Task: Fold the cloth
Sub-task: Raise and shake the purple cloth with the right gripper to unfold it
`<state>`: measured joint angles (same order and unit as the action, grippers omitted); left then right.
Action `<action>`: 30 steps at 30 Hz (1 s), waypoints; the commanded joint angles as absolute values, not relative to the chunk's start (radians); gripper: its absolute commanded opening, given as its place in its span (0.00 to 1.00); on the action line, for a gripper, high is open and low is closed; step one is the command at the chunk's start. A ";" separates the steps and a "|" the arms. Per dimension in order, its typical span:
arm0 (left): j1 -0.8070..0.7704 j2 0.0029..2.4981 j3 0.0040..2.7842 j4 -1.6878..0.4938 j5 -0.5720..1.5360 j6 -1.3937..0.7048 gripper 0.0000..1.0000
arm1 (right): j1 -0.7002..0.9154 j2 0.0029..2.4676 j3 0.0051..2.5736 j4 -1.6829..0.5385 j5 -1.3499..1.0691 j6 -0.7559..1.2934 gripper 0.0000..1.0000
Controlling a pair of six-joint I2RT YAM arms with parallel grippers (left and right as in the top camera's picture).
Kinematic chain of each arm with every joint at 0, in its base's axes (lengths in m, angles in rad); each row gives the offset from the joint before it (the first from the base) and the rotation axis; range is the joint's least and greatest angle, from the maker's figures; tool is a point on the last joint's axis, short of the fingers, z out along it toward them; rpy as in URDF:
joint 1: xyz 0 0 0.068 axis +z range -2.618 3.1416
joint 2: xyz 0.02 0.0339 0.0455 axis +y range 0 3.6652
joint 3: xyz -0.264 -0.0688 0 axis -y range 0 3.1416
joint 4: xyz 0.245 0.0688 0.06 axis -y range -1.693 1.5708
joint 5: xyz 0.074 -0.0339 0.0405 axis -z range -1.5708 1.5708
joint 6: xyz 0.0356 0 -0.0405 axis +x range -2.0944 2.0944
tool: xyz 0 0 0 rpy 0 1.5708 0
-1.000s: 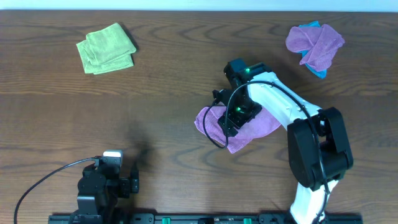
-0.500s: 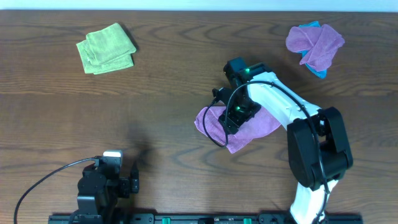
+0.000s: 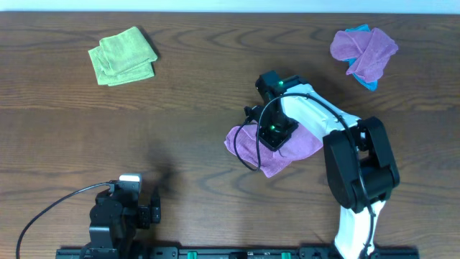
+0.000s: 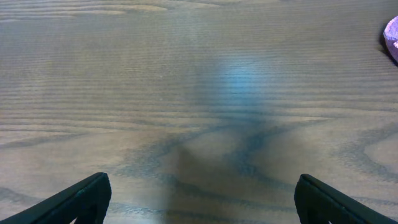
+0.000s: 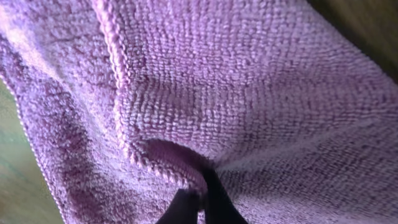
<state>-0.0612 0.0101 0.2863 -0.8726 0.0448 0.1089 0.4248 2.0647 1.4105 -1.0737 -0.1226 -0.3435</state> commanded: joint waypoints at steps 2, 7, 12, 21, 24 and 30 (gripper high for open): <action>-0.064 0.004 0.250 -0.904 0.026 0.135 0.96 | 0.449 2.062 1.419 -1.075 -0.110 -0.325 0.01; -0.064 0.004 0.250 -0.904 0.026 0.135 0.95 | 0.491 2.018 1.475 -1.079 -0.073 -0.325 0.01; -0.064 0.004 0.250 -0.904 0.026 0.135 0.95 | 0.544 1.973 1.578 -1.065 0.002 -0.326 0.01; -0.064 0.004 0.250 -0.904 0.026 0.135 0.95 | 0.580 1.972 1.731 -0.933 0.110 -0.331 0.01; -0.064 0.004 0.250 -0.904 0.026 0.134 0.95 | 0.581 1.972 1.736 -0.855 0.124 -0.346 0.01; -0.064 0.004 0.250 -0.904 0.026 0.135 0.96 | 0.588 1.975 1.736 -0.701 0.120 -0.345 0.01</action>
<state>-0.0612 0.0101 0.2863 -0.8726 0.0448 0.1089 0.5739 1.9884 1.7164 -0.7391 0.1036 -0.3447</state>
